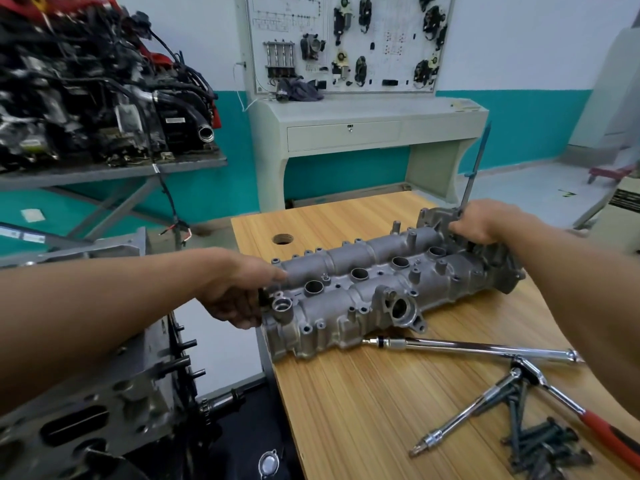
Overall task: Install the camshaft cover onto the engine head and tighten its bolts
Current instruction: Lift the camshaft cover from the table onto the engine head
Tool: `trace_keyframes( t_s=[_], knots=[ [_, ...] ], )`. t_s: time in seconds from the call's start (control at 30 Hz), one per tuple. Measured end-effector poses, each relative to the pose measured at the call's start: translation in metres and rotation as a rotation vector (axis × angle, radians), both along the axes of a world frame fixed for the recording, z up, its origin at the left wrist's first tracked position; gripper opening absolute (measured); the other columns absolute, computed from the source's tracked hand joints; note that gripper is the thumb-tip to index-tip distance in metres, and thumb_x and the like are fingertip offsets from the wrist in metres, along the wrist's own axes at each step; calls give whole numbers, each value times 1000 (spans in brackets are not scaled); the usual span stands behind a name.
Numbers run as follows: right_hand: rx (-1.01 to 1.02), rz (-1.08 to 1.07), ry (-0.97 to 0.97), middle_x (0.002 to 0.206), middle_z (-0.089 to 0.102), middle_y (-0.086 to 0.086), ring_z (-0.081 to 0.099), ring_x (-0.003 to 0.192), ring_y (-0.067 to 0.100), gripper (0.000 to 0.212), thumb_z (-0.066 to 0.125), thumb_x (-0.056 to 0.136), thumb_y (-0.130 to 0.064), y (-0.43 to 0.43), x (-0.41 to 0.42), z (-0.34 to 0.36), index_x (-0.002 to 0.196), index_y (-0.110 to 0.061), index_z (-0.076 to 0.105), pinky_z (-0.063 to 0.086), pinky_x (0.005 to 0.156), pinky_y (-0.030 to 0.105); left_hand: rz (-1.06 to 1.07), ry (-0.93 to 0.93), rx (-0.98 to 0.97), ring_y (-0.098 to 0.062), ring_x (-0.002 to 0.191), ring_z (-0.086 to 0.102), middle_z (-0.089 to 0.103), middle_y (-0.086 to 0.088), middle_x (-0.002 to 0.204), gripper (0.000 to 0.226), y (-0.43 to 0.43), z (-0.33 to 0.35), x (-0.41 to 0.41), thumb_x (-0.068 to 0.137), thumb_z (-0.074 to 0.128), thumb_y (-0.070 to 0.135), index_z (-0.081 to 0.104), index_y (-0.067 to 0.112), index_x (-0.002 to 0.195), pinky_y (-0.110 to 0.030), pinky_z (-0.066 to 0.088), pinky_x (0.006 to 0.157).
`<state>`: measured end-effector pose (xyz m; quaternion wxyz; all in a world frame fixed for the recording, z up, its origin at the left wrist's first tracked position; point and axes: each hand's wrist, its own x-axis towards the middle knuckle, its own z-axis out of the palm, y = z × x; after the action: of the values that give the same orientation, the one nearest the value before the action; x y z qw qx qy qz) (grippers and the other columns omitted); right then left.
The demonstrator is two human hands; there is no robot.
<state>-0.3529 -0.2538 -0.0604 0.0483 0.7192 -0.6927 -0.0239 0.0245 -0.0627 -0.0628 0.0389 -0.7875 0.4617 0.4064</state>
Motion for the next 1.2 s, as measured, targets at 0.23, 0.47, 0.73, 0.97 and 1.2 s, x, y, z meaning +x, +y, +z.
trace_keyframes(
  t_s=[0.23, 0.47, 0.73, 0.97, 1.2],
  knots=[
    [-3, 31, -31, 79, 58, 4, 57, 75, 19, 32, 49, 94, -46, -4, -3, -2, 88, -17, 61, 45, 74, 36, 202, 128, -48, -27, 63, 74, 72, -13, 88, 86, -1, -3, 4, 79, 50, 83, 56, 4, 112, -20, 45, 38],
    [-5, 22, -81, 77, 57, 4, 54, 71, 16, 32, 48, 96, -44, -3, -3, -2, 78, -20, 55, 42, 73, 35, 307, 313, -118, -50, 75, 72, 62, -29, 119, 81, -5, -5, 8, 92, 42, 71, 41, 6, 141, -50, 61, 57],
    [7, -1, -97, 77, 60, 5, 56, 71, 16, 33, 48, 96, -44, 1, -2, -2, 75, -20, 55, 42, 68, 33, 101, -6, -21, -38, 75, 76, 68, -25, 115, 70, -3, -9, 4, 101, 28, 56, 52, -4, 127, -30, 58, 53],
    [177, -15, -198, 85, 67, 5, 63, 78, 18, 35, 71, 80, -57, 3, -3, 11, 84, -24, 58, 41, 56, 28, 150, 61, -215, -18, 50, 48, 43, -6, 72, 59, -6, -32, 10, 100, 22, 64, 45, 11, 86, -18, 35, 40],
    [233, -22, -258, 91, 70, 8, 66, 87, 21, 28, 72, 86, -39, 21, -26, 28, 98, -16, 65, 52, 83, 36, 129, -20, -574, -18, 61, 48, 54, -7, 76, 65, -17, -36, 9, 97, 28, 68, 53, 9, 85, -27, 35, 50]
  ],
)
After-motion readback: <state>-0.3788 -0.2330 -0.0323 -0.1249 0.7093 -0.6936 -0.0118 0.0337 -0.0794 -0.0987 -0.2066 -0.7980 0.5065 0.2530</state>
